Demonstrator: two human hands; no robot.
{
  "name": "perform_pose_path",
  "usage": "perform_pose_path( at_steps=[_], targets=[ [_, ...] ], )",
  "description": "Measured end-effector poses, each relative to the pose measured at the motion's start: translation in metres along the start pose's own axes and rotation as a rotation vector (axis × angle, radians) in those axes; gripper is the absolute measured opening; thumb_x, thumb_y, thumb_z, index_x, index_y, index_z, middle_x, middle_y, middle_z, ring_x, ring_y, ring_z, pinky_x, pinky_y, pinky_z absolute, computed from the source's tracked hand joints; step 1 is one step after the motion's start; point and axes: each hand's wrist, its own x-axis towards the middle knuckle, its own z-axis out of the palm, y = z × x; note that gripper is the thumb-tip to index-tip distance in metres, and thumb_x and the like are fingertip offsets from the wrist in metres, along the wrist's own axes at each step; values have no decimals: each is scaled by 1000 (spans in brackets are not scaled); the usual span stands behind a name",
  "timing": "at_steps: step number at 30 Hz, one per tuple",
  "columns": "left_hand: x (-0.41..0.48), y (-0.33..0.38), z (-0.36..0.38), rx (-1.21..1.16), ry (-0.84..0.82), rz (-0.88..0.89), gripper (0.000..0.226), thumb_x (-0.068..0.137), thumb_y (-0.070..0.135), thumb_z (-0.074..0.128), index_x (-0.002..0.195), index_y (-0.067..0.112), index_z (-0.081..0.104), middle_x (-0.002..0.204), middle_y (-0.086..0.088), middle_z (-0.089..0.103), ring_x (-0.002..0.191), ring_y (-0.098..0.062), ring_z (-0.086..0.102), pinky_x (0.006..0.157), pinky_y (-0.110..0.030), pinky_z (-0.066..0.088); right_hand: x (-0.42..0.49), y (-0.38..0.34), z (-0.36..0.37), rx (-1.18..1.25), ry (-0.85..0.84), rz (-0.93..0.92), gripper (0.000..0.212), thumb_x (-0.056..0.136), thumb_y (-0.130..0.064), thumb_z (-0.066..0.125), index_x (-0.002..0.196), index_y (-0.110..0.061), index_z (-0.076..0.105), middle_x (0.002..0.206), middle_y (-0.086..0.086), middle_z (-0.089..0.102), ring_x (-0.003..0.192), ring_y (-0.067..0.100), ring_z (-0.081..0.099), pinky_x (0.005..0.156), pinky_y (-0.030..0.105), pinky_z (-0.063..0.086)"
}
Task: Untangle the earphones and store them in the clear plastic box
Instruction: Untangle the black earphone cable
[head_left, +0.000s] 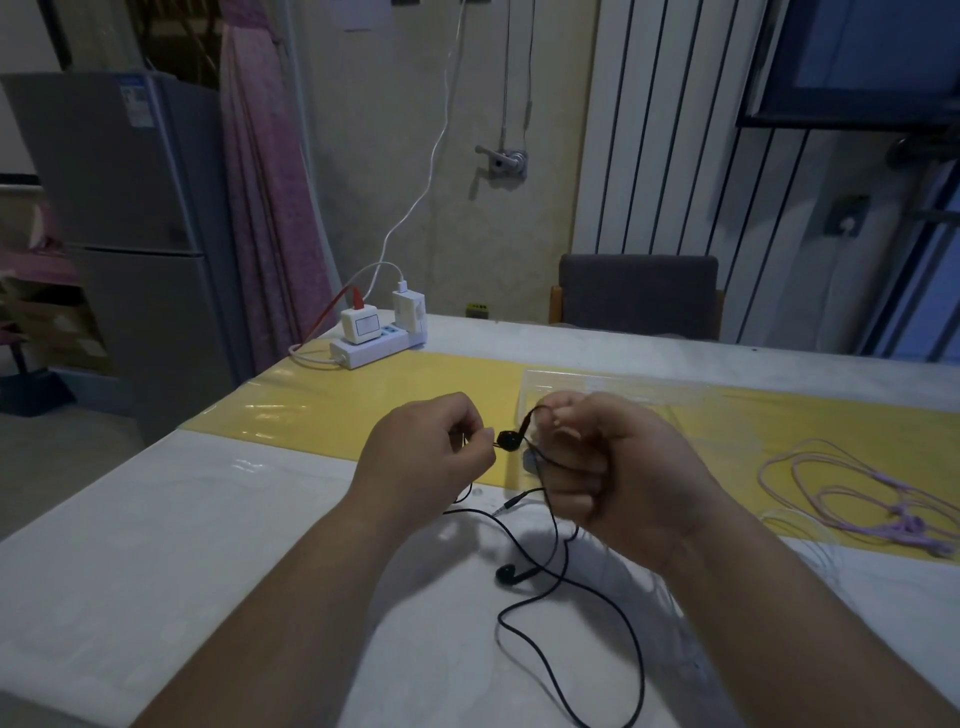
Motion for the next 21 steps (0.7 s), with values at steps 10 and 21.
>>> perform_pose_path(
  at_steps=[10,21],
  targets=[
    [2,-4,-3,-22,105,-37,23,94,29,56,72,25,52,53,5,49,54,-13,46,54,-34,37,-2,-5,-8,-89,101,-226,31,77,-22,49,52,-11,34,51,2,24,50,18,15,42,24,27],
    [1,-4,-6,-166,178,57,15,92,33,48,84,25,57,67,9,58,70,-9,56,64,-35,45,-7,-8,-12,-630,-54,-397,26,73,-26,63,52,-10,64,49,4,52,45,13,47,49,21,40]
  ],
)
